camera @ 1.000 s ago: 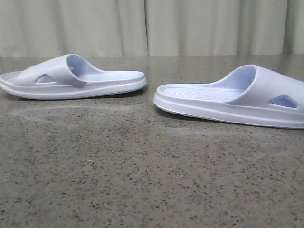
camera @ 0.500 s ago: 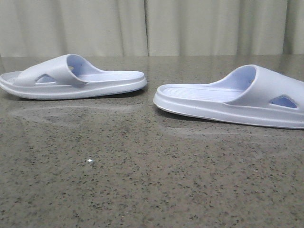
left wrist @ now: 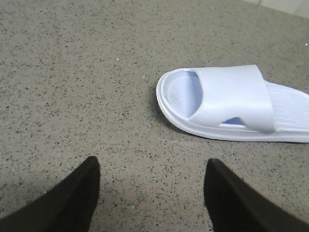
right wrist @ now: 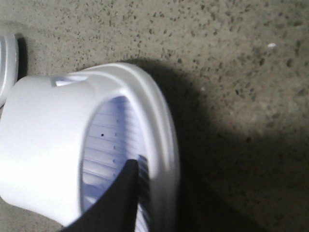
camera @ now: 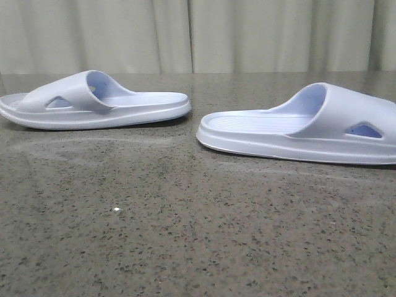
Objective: Insert blue slippers together front up
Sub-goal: 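Grasp each slipper's heel rim with the left and right grippers, then lift both slippers off the table and bring them toward each other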
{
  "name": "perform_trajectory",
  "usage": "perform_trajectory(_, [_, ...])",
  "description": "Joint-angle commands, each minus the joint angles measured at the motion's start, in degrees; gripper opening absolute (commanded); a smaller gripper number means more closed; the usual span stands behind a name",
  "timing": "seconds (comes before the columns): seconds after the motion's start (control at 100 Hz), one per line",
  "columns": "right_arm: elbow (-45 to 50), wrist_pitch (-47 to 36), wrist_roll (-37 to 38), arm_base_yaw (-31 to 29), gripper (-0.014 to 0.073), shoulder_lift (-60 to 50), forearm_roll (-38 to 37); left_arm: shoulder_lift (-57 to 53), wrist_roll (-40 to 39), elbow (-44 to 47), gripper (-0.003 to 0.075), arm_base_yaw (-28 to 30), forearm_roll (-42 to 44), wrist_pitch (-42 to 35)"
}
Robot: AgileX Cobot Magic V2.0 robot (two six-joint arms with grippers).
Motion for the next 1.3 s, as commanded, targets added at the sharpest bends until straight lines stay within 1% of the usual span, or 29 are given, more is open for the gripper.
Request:
perform_trajectory(0.0, [-2.05,2.65,-1.23,-0.31,-0.0105,-1.02,2.96,1.44,0.11,-2.58,0.0415,-0.09,-1.7,-2.81])
perform_trajectory(0.17, [-2.33,2.65,-1.23,-0.31,-0.0099,-1.02,2.96,8.64,0.4,-6.44,0.0415,-0.09,-3.14,-1.99])
perform_trajectory(0.27, [-2.33,2.65,-1.23,-0.31,-0.0099,-1.02,2.96,13.88,3.46,-9.07,0.0415,-0.09,-7.66,-0.75])
perform_trajectory(0.34, [-2.33,2.65,-1.23,-0.31,-0.0099,-1.02,2.96,17.92,7.84,-10.93,0.0415,0.02,-13.15,1.57])
perform_trajectory(0.44, [-2.33,2.65,-1.23,-0.31,-0.0099,-1.02,2.96,24.37,16.31,-13.23,0.0415,1.67,-24.23,5.8])
perform_trajectory(0.52, [-2.33,2.65,-1.23,-0.31,-0.0099,-1.02,2.96,28.49,22.86,-14.46,0.0415,4.1,-31.67,9.2])
perform_trajectory(0.54, [-2.33,2.65,-1.26,-0.31,-0.0099,-1.02,2.96,30.06,25.26,-14.73,0.0415,5.12,-34.73,10.12])
perform_trajectory(0.65, [-2.33,2.55,-2.0,-0.31,-0.0099,-1.02,2.96,35.13,32.67,-14.96,0.0415,9.16,-46.33,14.98])
perform_trajectory(0.72, [-2.33,2.55,-2.12,-0.31,-0.0099,-1.02,2.96,38.22,36.75,-14.96,0.0415,11.13,-50.82,18.06])
perform_trajectory(0.85, [-2.33,2.55,-2.12,-0.31,-0.0099,-1.02,2.96,43.04,40.05,-16.71,0.0415,11.86,-53.18,21.54])
perform_trajectory(1.05, [-2.33,2.55,-2.15,-0.31,-0.0099,-1.02,2.96,48.82,40.03,-21.82,0.0415,11.75,-53.96,25.64])
perform_trajectory(1.2, [-2.33,2.46,-2.25,-0.31,-0.0099,-1.02,2.96,51.55,40.03,-23.41,0.0414,11.63,-54.61,28.91])
perform_trajectory(1.29, [-2.33,2.33,-2.25,-0.31,-0.0099,-1.02,2.96,53.04,40.03,-23.65,0.0406,10.6,-54.74,29.54])
